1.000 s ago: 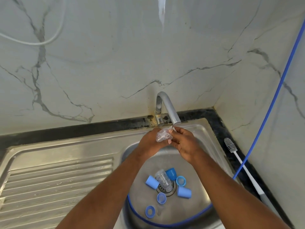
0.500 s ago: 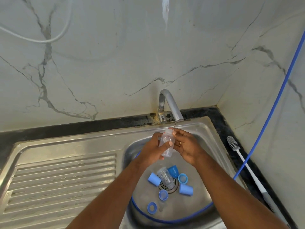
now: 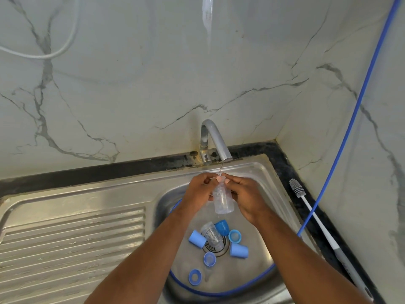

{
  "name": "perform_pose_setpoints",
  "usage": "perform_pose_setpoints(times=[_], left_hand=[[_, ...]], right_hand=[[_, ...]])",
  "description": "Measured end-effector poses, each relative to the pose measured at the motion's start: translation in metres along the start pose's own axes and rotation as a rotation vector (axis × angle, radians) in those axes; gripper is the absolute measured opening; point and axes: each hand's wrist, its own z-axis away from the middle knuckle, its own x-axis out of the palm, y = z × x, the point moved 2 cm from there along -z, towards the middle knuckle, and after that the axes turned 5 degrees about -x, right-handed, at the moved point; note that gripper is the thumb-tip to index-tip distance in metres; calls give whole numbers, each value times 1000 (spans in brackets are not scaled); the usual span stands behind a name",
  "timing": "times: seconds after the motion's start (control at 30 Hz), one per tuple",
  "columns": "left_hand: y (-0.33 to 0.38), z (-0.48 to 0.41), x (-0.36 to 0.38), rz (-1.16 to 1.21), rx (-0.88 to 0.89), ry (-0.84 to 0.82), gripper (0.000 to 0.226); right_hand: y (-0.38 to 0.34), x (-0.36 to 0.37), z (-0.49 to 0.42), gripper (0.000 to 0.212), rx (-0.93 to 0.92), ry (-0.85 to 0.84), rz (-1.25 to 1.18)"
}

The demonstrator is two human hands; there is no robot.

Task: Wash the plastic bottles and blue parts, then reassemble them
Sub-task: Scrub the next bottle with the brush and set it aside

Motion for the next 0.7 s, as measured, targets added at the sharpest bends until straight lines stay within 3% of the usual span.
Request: perform_pose_setpoints(times=[0.1, 0.23, 0.57, 0.7], left_hand=[[-3, 0, -14, 149, -39, 21, 23], [-4, 2, -19, 270, -74, -22, 24], [-4, -3, -9, -15, -59, -45, 22], [4, -7, -4, -161, -33, -53, 20]], right_hand=[[-4, 4, 1, 30, 18, -31, -13], [7, 9, 4, 26, 195, -81, 15], [20, -7, 8, 40, 127, 33, 349], [23, -11, 6, 56, 87, 60, 547]])
